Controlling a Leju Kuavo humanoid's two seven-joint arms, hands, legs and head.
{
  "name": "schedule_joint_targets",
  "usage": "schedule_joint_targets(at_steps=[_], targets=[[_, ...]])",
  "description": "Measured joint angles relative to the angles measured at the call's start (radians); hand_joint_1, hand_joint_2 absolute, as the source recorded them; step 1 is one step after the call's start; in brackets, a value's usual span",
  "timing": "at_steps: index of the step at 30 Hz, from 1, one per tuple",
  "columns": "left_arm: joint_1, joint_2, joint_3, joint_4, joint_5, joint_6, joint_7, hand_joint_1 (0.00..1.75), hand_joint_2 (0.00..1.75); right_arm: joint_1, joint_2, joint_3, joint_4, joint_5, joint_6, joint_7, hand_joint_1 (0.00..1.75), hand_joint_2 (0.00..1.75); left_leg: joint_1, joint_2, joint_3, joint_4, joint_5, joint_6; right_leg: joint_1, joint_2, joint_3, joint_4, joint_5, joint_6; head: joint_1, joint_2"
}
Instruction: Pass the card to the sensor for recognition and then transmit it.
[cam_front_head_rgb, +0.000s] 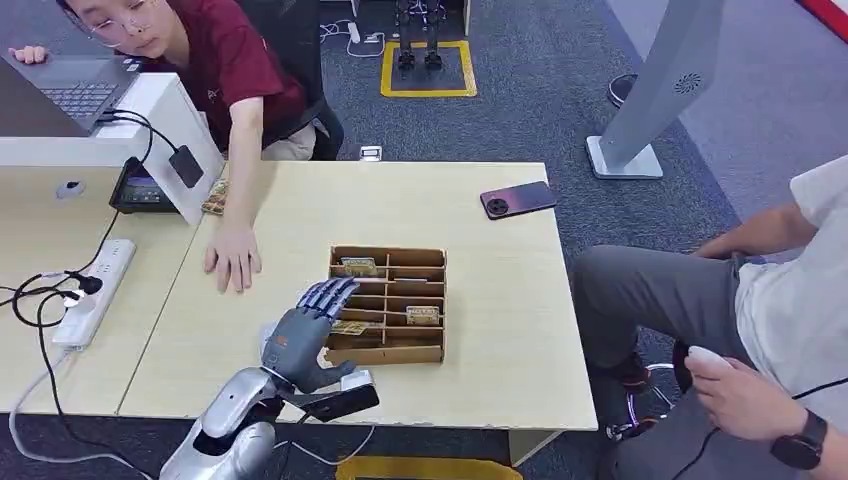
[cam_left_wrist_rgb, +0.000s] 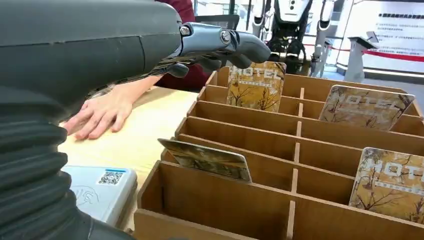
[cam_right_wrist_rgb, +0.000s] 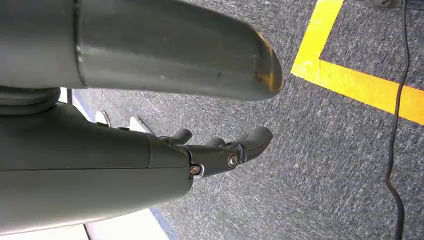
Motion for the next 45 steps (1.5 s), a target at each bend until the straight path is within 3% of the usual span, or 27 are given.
schedule_joint_targets(at_steps=[8, 9, 39, 42, 45], targets=[[0.0, 0.002, -0.001, 0.0, -0.003, 0.001, 0.007, 0.0, 1.75, 0.0, 0.0, 0.0, 0.0, 0.0, 0.0, 0.0, 0.0, 0.0, 0.0, 0.0, 0.0, 0.0, 0.0, 0.0, 0.0, 0.0, 0.0, 0.0, 0.0, 0.0, 0.0, 0.0], [0.0, 0.003, -0.001, 0.0, -0.003, 0.001, 0.007, 1.75, 1.75, 0.0, 0.0, 0.0, 0.0, 0.0, 0.0, 0.0, 0.0, 0.0, 0.0, 0.0, 0.0, 0.0, 0.0, 0.0, 0.0, 0.0, 0.0, 0.0, 0.0, 0.0, 0.0, 0.0], [-0.001, 0.019, -0.005, 0.032, -0.005, 0.001, 0.008, 1.75, 1.75, -0.001, 0.0, 0.0, 0.0, -0.001, -0.008, -0.023, 0.0, 0.0, 0.0, 0.0, 0.0, 0.0, 0.0, 0.0, 0.0, 0.0, 0.0, 0.0, 0.0, 0.0, 0.0, 0.0], [-0.004, 0.023, -0.004, 0.03, 0.063, -0.012, -0.024, 1.75, 1.75, -0.001, 0.0, 0.0, 0.0, 0.0, -0.006, -0.023, 0.0, 0.0, 0.0, 0.0, 0.0, 0.0, 0.0, 0.0, 0.0, 0.0, 0.0, 0.0, 0.0, 0.0, 0.0, 0.0], [-0.013, 0.042, 0.0, -0.034, 0.235, -0.075, -0.091, 1.75, 1.75, 0.0, 0.0, -0.002, 0.0, 0.0, -0.006, -0.025, 0.0, 0.0, 0.0, 0.0, 0.0, 0.0, 0.001, 0.0, 0.0, 0.0, -0.001, 0.0, 0.0, 0.0, 0.0, 0.0]])
